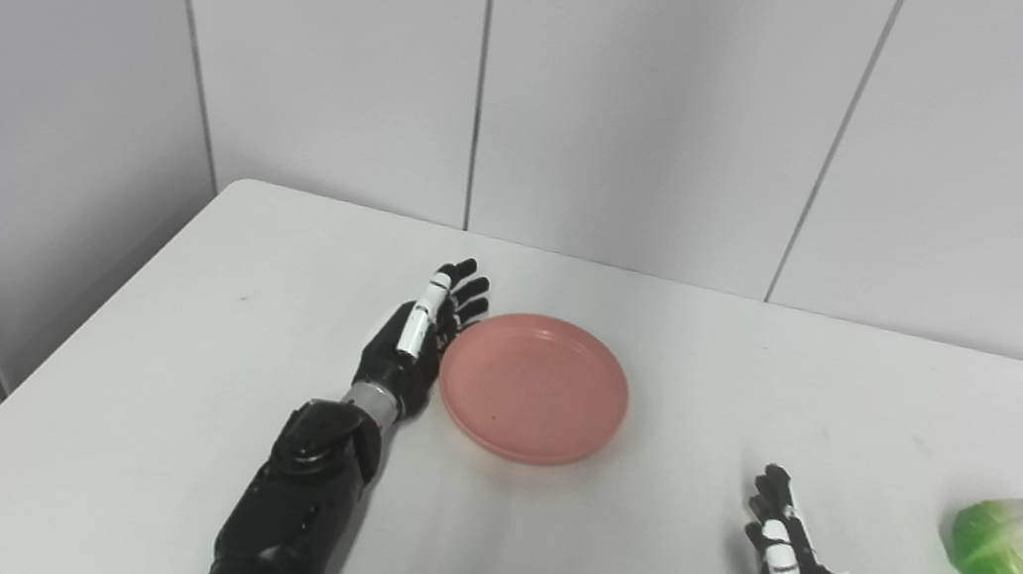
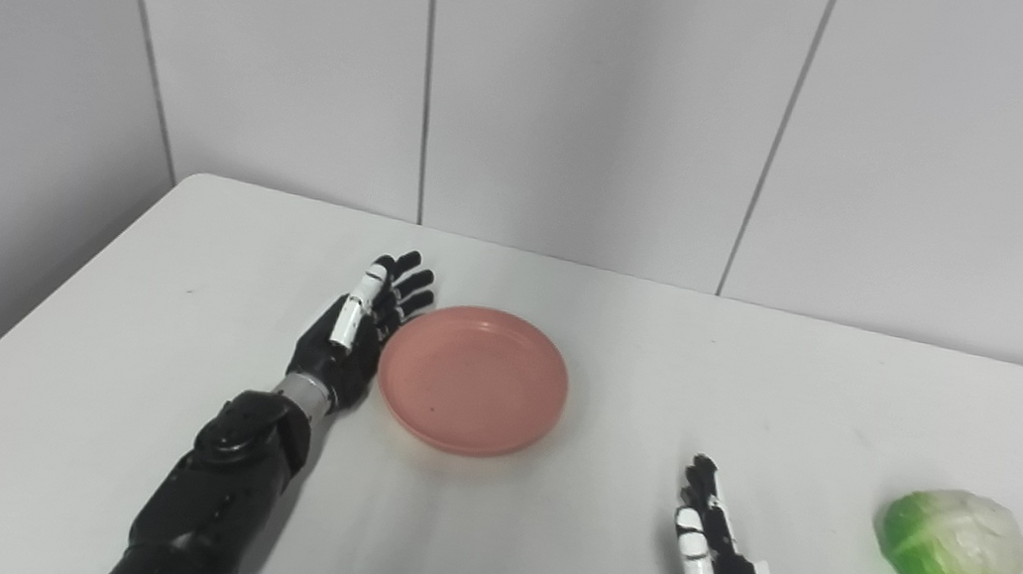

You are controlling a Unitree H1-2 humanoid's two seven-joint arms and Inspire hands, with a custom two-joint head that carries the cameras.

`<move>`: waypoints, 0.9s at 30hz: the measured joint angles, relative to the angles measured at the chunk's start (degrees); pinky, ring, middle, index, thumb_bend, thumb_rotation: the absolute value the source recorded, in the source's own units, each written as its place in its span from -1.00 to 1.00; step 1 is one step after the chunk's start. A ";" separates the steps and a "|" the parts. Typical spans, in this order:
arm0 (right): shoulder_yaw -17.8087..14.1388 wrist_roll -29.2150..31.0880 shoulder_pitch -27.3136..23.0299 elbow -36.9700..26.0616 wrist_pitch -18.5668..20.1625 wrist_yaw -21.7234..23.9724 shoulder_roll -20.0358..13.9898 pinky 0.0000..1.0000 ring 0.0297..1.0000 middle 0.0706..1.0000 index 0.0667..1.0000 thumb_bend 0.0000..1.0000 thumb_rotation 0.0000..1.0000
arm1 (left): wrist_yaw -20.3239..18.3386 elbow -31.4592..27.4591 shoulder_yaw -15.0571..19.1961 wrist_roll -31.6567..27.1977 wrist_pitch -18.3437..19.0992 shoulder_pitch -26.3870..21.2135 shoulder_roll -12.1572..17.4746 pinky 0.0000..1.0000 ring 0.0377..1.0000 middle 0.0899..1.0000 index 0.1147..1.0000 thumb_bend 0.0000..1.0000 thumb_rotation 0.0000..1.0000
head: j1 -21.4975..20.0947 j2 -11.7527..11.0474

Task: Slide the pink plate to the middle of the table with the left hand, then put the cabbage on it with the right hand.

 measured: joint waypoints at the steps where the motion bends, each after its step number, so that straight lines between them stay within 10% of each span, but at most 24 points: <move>1: 0.03 -0.18 -0.01 0.01 0.00 -0.06 0.06 1.00 1.00 1.00 1.00 -0.58 1.00 | -0.67 -0.17 -0.36 0.00 0.04 0.16 -0.37 0.95 0.92 0.92 0.89 -0.34 1.00 | -0.70 0.00; 27: 1.31 -3.72 -0.51 0.55 0.09 -2.13 1.20 1.00 1.00 1.00 1.00 -0.48 1.00 | -7.30 -7.80 -1.65 -2.92 1.76 6.89 -2.97 0.87 0.89 0.90 0.86 -0.27 1.00 | -7.73 1.76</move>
